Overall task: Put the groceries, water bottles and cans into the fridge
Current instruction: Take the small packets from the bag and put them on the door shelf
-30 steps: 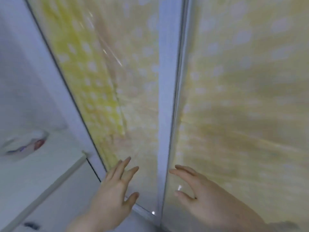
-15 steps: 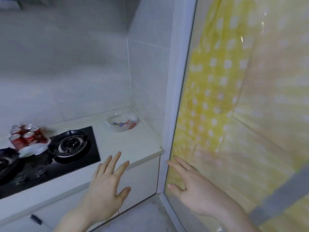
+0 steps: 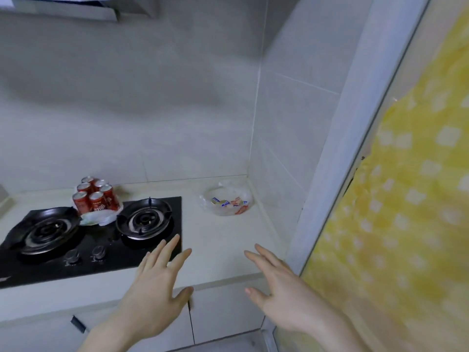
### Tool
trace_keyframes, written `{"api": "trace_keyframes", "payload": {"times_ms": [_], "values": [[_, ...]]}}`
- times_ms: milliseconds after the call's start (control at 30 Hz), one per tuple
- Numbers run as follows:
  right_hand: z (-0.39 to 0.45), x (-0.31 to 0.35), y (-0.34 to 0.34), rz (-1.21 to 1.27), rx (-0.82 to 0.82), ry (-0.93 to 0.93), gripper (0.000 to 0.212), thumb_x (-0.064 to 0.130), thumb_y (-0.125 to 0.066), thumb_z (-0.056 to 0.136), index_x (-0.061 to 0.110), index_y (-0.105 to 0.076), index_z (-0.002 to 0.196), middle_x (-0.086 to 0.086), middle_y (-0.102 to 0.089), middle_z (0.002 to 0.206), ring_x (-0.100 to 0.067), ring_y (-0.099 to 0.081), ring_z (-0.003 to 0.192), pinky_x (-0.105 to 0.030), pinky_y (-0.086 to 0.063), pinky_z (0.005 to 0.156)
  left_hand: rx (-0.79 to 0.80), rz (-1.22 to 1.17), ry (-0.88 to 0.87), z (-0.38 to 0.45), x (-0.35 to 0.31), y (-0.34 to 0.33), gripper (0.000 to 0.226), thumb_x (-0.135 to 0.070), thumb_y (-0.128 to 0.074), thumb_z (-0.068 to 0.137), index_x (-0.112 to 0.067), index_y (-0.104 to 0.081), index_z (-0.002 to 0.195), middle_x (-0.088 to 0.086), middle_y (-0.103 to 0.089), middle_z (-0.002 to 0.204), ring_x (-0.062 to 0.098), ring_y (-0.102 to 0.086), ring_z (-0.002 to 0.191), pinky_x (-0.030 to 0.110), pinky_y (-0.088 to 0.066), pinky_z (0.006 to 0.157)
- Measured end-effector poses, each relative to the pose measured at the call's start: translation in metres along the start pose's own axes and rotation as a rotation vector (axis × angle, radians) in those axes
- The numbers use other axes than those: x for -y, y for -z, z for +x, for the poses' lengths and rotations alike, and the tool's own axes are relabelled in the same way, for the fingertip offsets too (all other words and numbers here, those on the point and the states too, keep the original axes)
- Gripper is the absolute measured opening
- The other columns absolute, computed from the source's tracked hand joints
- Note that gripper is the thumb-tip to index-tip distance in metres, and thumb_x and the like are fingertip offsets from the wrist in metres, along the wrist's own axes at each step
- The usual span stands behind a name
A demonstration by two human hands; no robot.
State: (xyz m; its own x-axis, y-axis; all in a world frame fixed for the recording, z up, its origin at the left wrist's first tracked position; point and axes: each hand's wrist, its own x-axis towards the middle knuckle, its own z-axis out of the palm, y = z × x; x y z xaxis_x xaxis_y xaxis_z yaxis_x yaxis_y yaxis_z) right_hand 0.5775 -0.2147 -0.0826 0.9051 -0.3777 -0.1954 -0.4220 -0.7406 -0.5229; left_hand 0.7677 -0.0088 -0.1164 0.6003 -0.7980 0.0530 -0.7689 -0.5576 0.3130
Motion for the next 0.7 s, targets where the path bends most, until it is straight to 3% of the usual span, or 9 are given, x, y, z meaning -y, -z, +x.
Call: {"api": "trace_keyframes", "payload": {"times_ms": [300,433,700], "values": [[0.101,-0.03,0.029,-0.042,0.086,0.082,0.068,0.046,-0.051,0.101,0.039,-0.018,0.16,0.021,0.002,0.169,-0.005,-0.007,0.156,-0.032,-0.019,0.125,-0.025,-0.018,0.118,0.061,0.012,-0.013,0.073,-0.054,-0.054,0.094,-0.039,-0.02,0.157,-0.014,0.014,0.167,0.016,0.012,0.156,0.036,0.0,0.127],[0.147,-0.028,0.03,-0.042,0.121,0.098,0.067,0.046,-0.051,0.101,0.04,-0.019,0.159,0.022,0.001,0.168,-0.006,-0.008,0.156,-0.031,-0.019,0.125,-0.026,-0.03,0.154,0.088,0.028,-0.013,0.074,-0.054,-0.052,0.096,-0.039,-0.015,0.158,-0.014,0.015,0.167,0.015,0.014,0.155,0.034,0.001,0.126],[0.235,-0.024,0.011,-0.037,0.122,0.022,0.064,0.046,-0.051,0.101,0.037,-0.024,0.158,0.017,-0.004,0.169,-0.009,-0.012,0.155,-0.028,-0.019,0.124,0.047,-0.021,0.075,0.166,0.085,-0.021,0.076,-0.053,-0.052,0.094,-0.036,-0.018,0.159,-0.009,0.01,0.169,0.018,0.011,0.156,0.029,0.003,0.121]]}}
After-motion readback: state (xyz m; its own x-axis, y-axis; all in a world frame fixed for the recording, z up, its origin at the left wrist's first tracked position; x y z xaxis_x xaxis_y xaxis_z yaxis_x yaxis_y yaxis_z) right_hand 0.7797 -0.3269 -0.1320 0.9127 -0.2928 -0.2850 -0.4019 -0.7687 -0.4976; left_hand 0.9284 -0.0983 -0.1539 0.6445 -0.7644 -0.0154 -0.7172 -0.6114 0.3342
